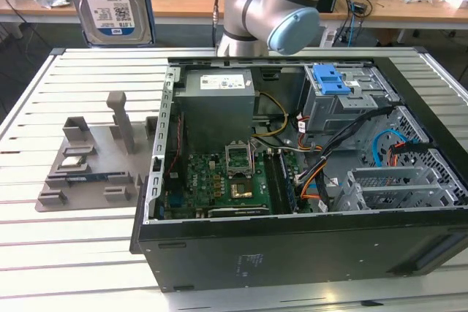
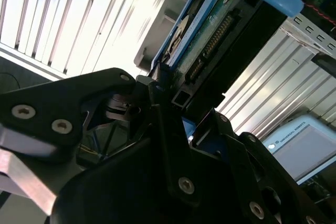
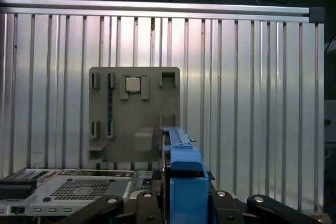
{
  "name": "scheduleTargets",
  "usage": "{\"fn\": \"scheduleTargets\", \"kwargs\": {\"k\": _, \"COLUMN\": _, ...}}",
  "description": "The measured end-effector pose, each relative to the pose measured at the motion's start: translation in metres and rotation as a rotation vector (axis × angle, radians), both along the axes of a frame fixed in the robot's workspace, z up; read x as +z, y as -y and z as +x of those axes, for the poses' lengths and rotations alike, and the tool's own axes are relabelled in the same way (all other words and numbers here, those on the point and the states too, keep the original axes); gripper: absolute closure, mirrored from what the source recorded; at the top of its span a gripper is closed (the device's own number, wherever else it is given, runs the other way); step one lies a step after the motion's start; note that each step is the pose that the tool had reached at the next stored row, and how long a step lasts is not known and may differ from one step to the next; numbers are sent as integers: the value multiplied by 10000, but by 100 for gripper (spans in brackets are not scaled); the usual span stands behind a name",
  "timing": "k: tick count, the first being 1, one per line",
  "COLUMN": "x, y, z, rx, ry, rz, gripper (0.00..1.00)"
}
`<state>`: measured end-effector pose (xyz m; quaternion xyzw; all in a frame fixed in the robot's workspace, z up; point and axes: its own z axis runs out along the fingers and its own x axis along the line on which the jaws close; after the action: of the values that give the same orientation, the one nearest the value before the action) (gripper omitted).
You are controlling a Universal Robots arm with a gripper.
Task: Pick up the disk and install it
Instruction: 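Pick up the disk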
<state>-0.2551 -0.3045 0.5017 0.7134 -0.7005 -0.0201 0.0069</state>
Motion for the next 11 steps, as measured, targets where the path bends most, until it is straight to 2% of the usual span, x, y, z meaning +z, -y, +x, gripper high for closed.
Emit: {"fn": "scheduleTargets", "kwargs": {"k": 11, "x": 0, "y": 0, "z": 371, "rx": 0, "ry": 0, "rz": 0, "gripper": 63}}
